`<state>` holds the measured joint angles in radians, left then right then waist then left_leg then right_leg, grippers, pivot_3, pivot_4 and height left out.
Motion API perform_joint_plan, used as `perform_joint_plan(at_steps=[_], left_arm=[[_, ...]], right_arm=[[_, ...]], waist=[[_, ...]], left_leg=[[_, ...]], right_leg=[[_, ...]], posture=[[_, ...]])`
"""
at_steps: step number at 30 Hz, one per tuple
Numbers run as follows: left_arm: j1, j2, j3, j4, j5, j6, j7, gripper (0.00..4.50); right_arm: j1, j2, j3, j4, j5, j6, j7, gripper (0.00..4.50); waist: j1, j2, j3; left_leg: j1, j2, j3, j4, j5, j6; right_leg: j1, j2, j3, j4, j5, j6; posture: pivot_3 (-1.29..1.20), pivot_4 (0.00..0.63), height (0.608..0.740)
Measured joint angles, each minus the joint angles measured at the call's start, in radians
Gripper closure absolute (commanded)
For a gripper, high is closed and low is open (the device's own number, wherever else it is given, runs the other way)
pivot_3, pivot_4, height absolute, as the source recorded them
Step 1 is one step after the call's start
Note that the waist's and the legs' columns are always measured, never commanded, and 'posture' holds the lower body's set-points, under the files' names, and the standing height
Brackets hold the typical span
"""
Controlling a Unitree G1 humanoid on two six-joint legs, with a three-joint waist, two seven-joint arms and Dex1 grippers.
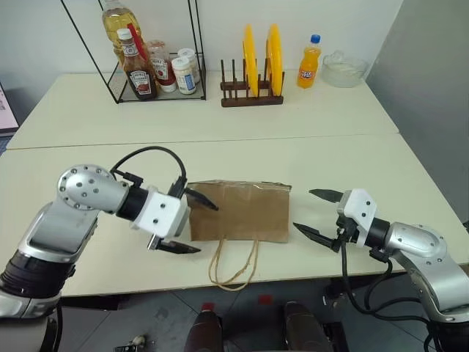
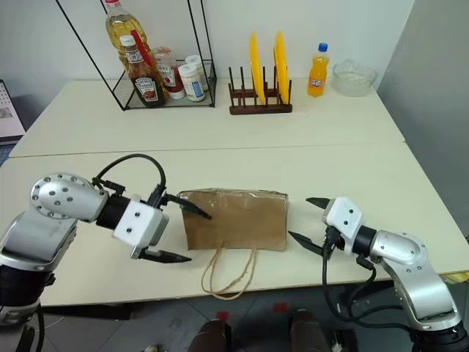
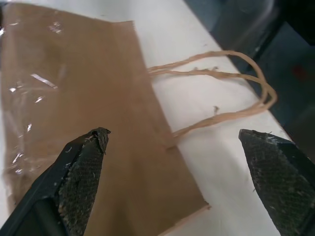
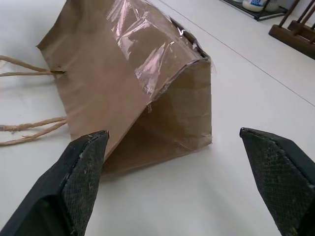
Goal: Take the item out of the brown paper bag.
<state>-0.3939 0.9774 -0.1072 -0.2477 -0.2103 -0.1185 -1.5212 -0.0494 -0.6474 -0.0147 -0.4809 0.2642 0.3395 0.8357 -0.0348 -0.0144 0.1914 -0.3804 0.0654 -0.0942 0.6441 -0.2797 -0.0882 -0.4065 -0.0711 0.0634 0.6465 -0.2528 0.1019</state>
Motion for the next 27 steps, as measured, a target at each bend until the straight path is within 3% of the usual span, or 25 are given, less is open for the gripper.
perform_joint_plan(at_steps=[4,8,16,23,27], left_arm=[[0.069,-0.007,-0.023,0.004,0.038,-0.106,0.016,0.0],[0.087,-0.108,-0.055,0.051,0.103,-0.186,0.12,0.0],[0.137,-0.2,-0.067,0.099,0.157,-0.238,0.269,0.0],[0.116,-0.188,-0.063,0.104,0.124,-0.212,0.284,0.0],[0.054,-0.124,-0.031,0.126,0.091,-0.215,0.262,0.0]], right_arm=[[0.019,-0.011,-0.002,0.003,0.002,-0.018,0.011,0.03],[0.036,-0.013,-0.003,0.003,0.002,-0.022,0.009,0.03],[0.068,-0.025,-0.019,-0.023,0.003,-0.012,-0.009,0.03],[0.076,-0.053,-0.041,-0.025,0.015,-0.006,-0.005,0.03],[0.076,-0.053,-0.041,-0.025,0.023,-0.008,0.002,0.03]], waist=[[0.002,0.0,0.0],[0.004,-0.001,0.0],[0.005,-0.001,0.0],[0.005,-0.001,-0.001],[0.004,0.0,-0.001]], left_leg=[[0.0,0.0,0.0,0.0,0.0,0.0],[0.0,0.0,0.0,0.001,0.0,0.0],[0.0,0.0,0.0,0.001,0.0,0.0],[0.0,0.0,0.0,0.001,0.0,0.0],[0.001,0.0,0.0,0.0,0.0,0.0]], right_leg=[[0.0,0.0,0.0,0.001,0.0,0.0],[0.0,0.0,0.0,0.0,0.0,0.0],[0.0,0.0,0.0,0.0,0.0,0.0],[0.001,0.0,0.0,0.001,0.0,0.0],[0.001,0.0,0.0,0.001,0.0,0.0]], posture=[[0.0,0.15,0.74],[0.0,0.15,0.74],[0.0,0.15,0.74],[0.0,0.15,0.74],[0.0,0.15,0.74]])
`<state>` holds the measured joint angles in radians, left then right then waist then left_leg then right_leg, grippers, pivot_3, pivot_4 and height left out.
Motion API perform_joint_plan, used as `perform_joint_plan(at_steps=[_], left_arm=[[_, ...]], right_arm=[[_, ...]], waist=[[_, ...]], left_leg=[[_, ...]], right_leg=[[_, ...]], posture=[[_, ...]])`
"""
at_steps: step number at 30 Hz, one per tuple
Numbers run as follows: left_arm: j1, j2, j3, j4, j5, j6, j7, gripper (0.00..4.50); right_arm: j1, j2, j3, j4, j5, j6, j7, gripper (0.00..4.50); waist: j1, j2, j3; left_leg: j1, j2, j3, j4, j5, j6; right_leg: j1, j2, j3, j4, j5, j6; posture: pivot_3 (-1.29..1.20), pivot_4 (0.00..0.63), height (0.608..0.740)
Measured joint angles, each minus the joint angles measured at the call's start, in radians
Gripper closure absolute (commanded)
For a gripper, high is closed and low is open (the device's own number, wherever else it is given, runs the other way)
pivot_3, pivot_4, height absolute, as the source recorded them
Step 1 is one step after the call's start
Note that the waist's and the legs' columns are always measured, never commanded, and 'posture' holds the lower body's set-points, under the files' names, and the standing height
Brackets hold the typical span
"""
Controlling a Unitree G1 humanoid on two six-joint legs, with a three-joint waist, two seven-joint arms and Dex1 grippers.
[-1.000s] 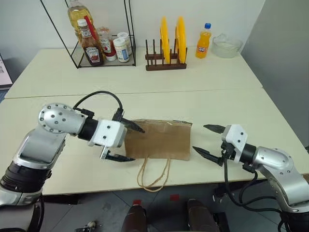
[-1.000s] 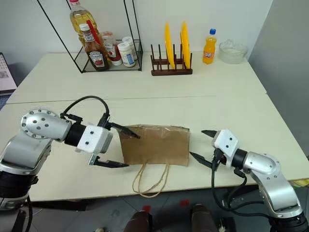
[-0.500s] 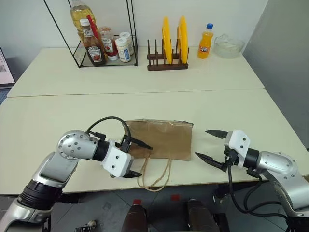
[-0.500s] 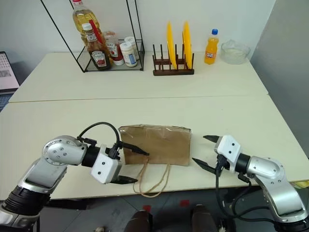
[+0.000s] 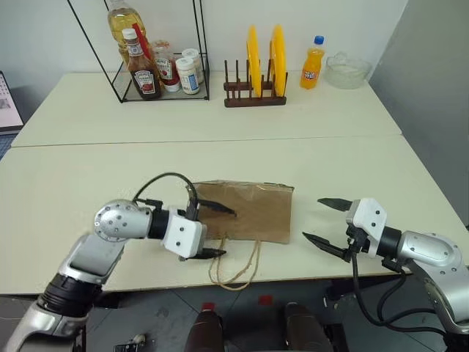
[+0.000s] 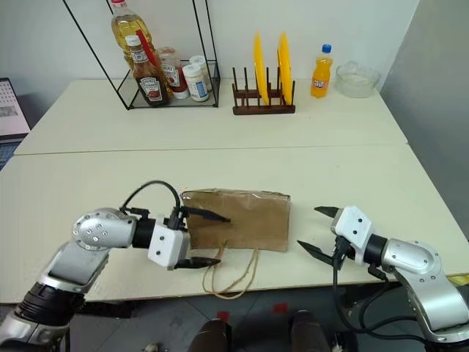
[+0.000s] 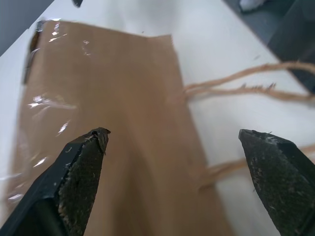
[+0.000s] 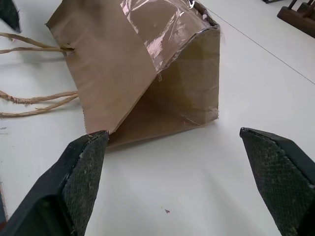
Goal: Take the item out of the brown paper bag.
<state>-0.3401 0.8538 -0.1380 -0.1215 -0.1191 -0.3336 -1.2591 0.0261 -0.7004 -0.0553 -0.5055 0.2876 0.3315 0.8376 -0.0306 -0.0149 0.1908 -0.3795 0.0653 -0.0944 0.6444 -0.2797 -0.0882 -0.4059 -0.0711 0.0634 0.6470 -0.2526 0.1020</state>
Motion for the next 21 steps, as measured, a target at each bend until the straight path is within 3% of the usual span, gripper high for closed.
perform_joint_plan(at_steps=[6,13,21], left_arm=[[0.045,0.063,0.02,0.035,-0.017,-0.076,-0.041,0.0],[0.117,0.019,-0.006,0.025,0.006,-0.112,0.003,0.0],[0.146,-0.045,-0.015,-0.095,-0.027,0.064,0.078,0.0]], right_arm=[[0.003,-0.002,0.004,0.003,0.0,-0.014,0.009,0.03],[-0.003,-0.002,0.019,0.005,0.0,-0.012,0.007,0.03],[-0.006,-0.003,0.029,0.006,0.0,0.004,0.006,0.03]], waist=[[-0.001,0.0,0.0],[0.001,0.0,0.0],[0.001,0.0,0.0]], left_leg=[[0.0,0.0,0.0,0.0,0.0,0.0],[0.0,0.0,0.0,0.0,0.0,0.0],[0.0,0.0,0.0,0.0,0.0,0.0]], right_leg=[[0.0,0.0,0.0,0.0,0.0,0.0],[0.0,0.0,0.0,0.0,0.0,0.0],[0.0,0.0,0.0,0.0,0.0,0.0]], posture=[[0.0,0.15,0.74],[0.0,0.15,0.74],[0.0,0.15,0.74]])
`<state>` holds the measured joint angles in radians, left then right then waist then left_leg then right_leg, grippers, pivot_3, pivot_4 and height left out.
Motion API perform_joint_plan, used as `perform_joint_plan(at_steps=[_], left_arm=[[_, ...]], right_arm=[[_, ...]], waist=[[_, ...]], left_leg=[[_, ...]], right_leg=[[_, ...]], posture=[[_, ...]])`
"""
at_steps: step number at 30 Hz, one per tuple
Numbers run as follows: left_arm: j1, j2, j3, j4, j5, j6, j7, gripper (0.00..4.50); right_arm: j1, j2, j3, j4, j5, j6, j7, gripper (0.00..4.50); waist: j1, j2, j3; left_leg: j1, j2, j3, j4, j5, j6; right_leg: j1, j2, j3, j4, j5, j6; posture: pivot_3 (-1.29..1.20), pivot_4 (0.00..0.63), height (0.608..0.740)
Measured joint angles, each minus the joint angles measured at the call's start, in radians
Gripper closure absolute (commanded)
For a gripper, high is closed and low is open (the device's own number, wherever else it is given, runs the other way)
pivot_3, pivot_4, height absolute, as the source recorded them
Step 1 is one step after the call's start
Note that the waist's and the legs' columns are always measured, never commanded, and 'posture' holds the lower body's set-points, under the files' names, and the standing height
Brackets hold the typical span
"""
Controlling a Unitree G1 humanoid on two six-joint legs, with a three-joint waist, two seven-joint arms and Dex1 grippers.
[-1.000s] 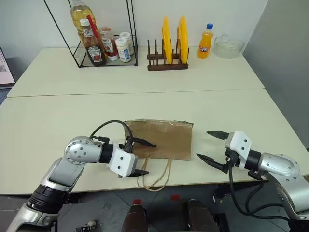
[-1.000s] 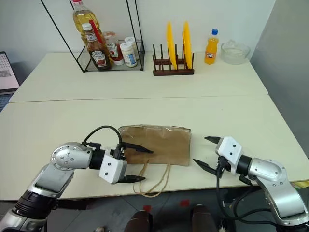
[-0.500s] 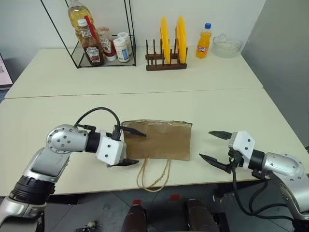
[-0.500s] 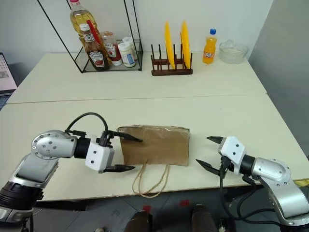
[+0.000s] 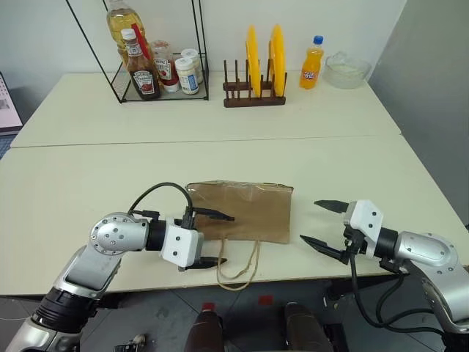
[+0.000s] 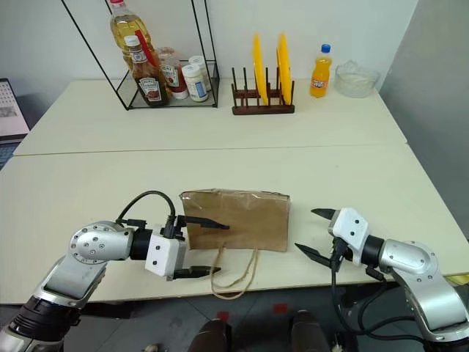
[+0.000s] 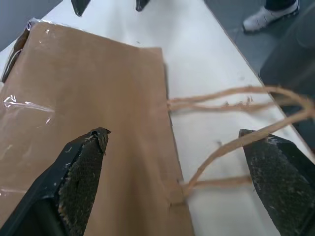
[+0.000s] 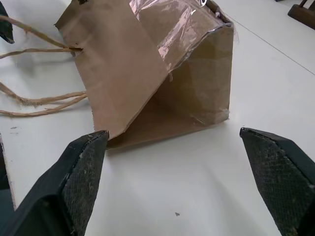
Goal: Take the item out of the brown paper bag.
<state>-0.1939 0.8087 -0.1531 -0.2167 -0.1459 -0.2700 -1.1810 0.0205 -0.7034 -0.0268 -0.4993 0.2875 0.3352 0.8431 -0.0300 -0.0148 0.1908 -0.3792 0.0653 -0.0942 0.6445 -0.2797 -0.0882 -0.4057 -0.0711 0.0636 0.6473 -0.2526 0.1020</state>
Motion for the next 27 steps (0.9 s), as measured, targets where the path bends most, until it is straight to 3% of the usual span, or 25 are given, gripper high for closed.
perform_joint_plan(at_steps=[4,11,18,27], left_arm=[[0.024,-0.009,0.0,-0.022,-0.011,0.046,0.013,0.0],[0.035,-0.01,-0.011,-0.022,-0.008,0.016,0.0,2.19],[0.035,-0.042,0.0,-0.077,-0.137,0.254,0.044,4.47],[-0.036,-0.122,0.088,-0.111,-0.365,0.725,0.239,4.49]], right_arm=[[0.0,-0.001,0.018,0.0,-0.002,-0.004,0.004,0.03],[-0.005,-0.018,0.053,0.03,-0.034,-0.068,0.035,0.0],[0.026,-0.078,0.099,0.117,-0.111,-0.315,0.137,0.0],[-0.124,-0.067,0.267,0.393,-0.331,-0.929,0.204,0.0]], waist=[[0.0,0.0,0.0],[0.0,0.0,0.0],[-0.001,0.0,0.0],[-0.004,0.0,0.0]], left_leg=[[0.0,0.0,0.0,0.0,0.0,0.0],[0.0,0.0,0.0,0.0,0.0,0.0],[0.0,0.0,0.0,0.0,0.0,0.0],[0.002,0.0,0.0,0.0,0.0,0.0]], right_leg=[[0.0,0.0,0.0,0.0,0.0,0.0],[0.0,0.0,0.0,0.0,0.0,0.0],[0.0,0.0,0.0,0.0,0.0,0.0],[0.001,0.0,0.0,0.0,0.0,0.0]], posture=[[0.0,0.15,0.74],[0.0,0.15,0.74],[0.0,0.15,0.74],[0.0,0.15,0.74]])
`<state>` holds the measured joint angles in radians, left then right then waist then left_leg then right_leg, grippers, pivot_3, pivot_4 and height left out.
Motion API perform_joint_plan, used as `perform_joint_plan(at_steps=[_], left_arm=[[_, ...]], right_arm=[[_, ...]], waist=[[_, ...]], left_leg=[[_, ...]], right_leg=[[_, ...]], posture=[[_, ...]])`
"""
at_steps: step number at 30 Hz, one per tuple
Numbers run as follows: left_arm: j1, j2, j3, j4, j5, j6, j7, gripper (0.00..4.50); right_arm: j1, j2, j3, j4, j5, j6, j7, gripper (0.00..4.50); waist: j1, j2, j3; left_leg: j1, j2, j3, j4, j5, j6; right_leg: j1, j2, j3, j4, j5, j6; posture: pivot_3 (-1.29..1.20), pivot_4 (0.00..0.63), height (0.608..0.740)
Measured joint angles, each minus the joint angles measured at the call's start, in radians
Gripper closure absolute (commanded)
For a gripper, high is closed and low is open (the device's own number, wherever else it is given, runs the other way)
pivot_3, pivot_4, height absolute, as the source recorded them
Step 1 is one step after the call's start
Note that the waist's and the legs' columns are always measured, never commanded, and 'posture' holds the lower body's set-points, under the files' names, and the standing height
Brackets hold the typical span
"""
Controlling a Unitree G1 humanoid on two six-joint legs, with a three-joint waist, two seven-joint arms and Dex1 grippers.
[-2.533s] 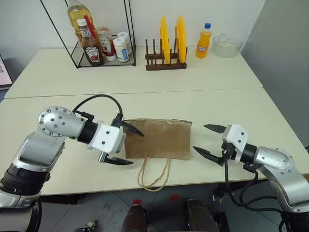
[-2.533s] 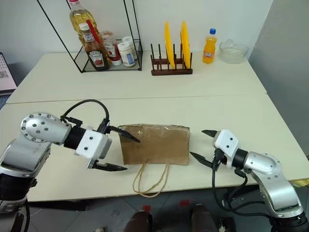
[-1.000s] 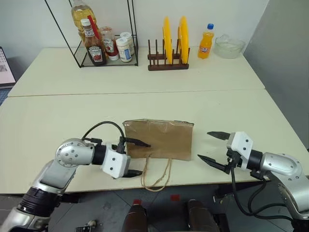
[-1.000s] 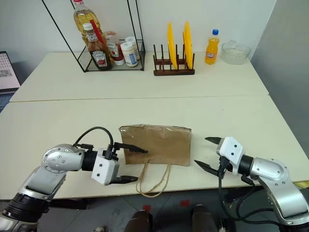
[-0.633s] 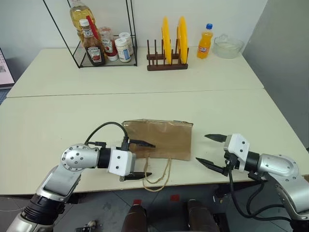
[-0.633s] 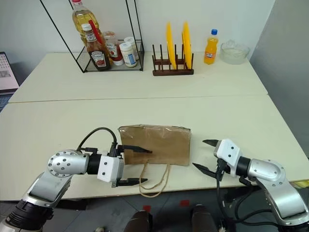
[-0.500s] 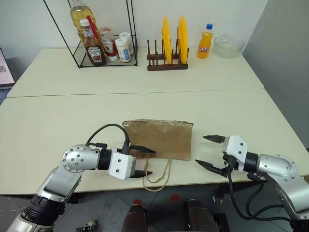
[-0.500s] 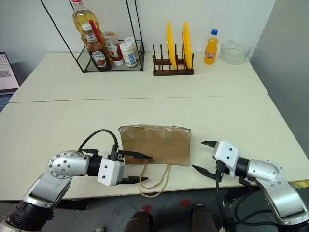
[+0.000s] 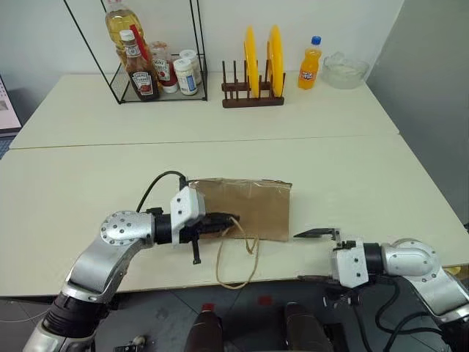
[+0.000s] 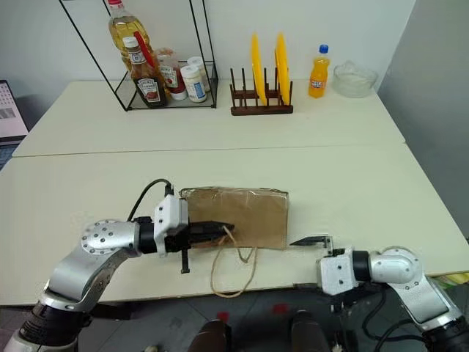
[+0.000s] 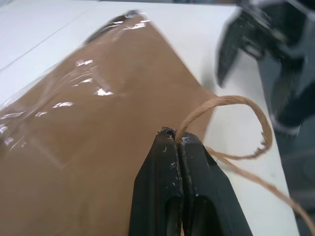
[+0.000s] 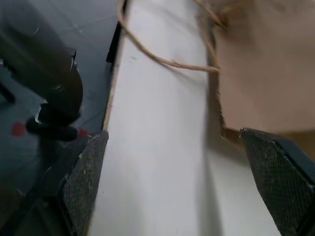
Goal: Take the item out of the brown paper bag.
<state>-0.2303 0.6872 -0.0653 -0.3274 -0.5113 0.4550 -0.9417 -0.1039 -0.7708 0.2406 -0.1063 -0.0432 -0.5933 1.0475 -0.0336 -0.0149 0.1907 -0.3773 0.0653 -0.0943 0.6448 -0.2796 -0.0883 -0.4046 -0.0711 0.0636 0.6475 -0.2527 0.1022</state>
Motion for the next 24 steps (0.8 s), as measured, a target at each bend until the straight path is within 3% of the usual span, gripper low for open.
perform_joint_plan(at_steps=[8,24], left_arm=[[-0.039,-0.038,0.081,-0.014,-0.14,0.225,0.127,4.49],[-0.079,-0.056,0.113,-0.03,-0.2,0.325,0.191,4.49]], right_arm=[[-0.125,0.093,0.083,0.239,-0.099,-0.393,-0.106,0.0],[-0.339,0.218,0.145,0.477,-0.354,-0.6,-0.348,0.0]], waist=[[-0.001,0.0,0.0],[-0.002,0.0,0.0]], left_leg=[[0.003,0.0,0.0,0.0,0.002,-0.004],[0.003,0.0,0.001,-0.001,0.003,-0.005]], right_leg=[[0.002,0.0,0.0,0.001,0.0,0.0],[0.002,0.0,0.001,0.001,0.0,-0.001]], posture=[[0.0,0.15,0.74],[0.0,0.15,0.74]])
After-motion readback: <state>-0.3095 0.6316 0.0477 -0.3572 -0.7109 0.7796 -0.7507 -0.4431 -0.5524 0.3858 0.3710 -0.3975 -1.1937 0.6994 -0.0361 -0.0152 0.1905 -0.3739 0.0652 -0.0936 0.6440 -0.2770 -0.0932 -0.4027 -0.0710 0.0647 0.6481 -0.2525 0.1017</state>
